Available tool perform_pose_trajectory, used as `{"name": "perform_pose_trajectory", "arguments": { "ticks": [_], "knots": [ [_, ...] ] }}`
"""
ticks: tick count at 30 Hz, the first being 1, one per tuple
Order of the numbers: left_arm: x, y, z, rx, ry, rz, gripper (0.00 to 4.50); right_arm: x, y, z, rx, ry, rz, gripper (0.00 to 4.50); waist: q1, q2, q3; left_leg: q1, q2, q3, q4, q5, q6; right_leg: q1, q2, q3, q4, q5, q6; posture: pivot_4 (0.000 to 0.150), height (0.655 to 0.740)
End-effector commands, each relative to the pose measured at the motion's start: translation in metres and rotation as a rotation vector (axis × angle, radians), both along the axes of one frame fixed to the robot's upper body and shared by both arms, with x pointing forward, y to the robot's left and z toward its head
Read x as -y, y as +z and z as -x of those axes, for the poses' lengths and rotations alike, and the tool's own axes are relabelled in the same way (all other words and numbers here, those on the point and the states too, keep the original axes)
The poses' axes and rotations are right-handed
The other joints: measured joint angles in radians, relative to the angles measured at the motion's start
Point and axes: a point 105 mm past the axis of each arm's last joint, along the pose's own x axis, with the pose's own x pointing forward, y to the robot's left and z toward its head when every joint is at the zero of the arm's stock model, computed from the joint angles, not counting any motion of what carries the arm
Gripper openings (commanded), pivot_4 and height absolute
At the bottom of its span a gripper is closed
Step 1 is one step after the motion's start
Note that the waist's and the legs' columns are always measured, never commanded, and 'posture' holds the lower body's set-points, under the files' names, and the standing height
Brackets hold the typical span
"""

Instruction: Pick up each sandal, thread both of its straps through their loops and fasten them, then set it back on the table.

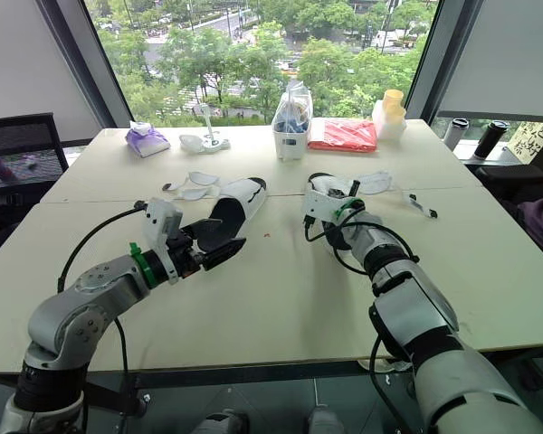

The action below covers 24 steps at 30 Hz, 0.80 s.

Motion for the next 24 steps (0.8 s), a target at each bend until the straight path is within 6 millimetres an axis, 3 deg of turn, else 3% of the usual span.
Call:
{"name": "perform_pose_trajectory", "arguments": {
  "ticks": [1,7,10,13,16,21,24],
  "knots": [
    [-0.004,0.011,0.005,0.048,0.013,0.016,4.50,-0.003,0.010,-0.002,0.028,0.015,0.025,0.01,-0.002,0.000,0.000,0.000,0.000,0.000,0.000,0.000,0.000,0.000,0.000,0.000,0.000,0.000,-0.001,0.150,0.7400],
    [-0.008,0.011,0.007,0.052,-0.013,-0.017,4.50,-0.003,0.037,0.005,0.161,0.173,0.087,0.01,-0.002,0.000,0.000,0.001,0.001,-0.001,0.000,0.001,-0.001,0.000,0.002,0.000,0.001,0.000,-0.001,0.150,0.7400],
    [-0.012,0.009,0.009,0.050,-0.061,-0.060,4.50,0.000,0.050,0.032,0.192,0.410,0.120,0.01,0.000,0.001,0.000,0.000,0.000,0.000,-0.001,0.001,-0.001,0.000,0.002,0.000,0.000,0.001,-0.001,0.150,0.7400],
    [-0.013,0.008,0.007,0.044,-0.091,-0.086,4.50,-0.002,0.038,0.078,0.131,0.725,0.269,0.01,0.003,0.001,0.001,-0.001,0.000,0.000,-0.001,0.000,0.000,0.000,0.001,0.000,-0.001,0.000,0.001,0.150,0.7400],
    [-0.006,0.006,0.005,0.041,-0.116,-0.086,4.50,-0.003,0.028,0.114,0.114,0.932,0.301,0.01,-0.009,0.000,0.001,0.000,0.001,0.001,-0.001,0.000,0.000,0.000,0.001,0.001,-0.001,-0.001,0.002,0.150,0.7400],
    [0.001,0.004,0.002,0.037,-0.138,-0.085,4.50,-0.017,0.019,0.135,0.108,1.097,0.304,0.01,-0.036,-0.001,0.002,0.004,0.001,0.004,-0.001,0.001,0.000,0.002,0.001,0.004,0.001,-0.001,-0.004,0.150,0.7400],
    [0.004,0.003,0.003,0.035,-0.143,-0.082,4.50,-0.030,0.014,0.143,0.114,1.190,0.325,0.01,-0.044,-0.002,0.003,0.014,0.002,0.004,-0.001,0.001,0.000,0.012,0.002,0.004,0.001,-0.001,-0.005,0.150,0.7400]
  ]
}}
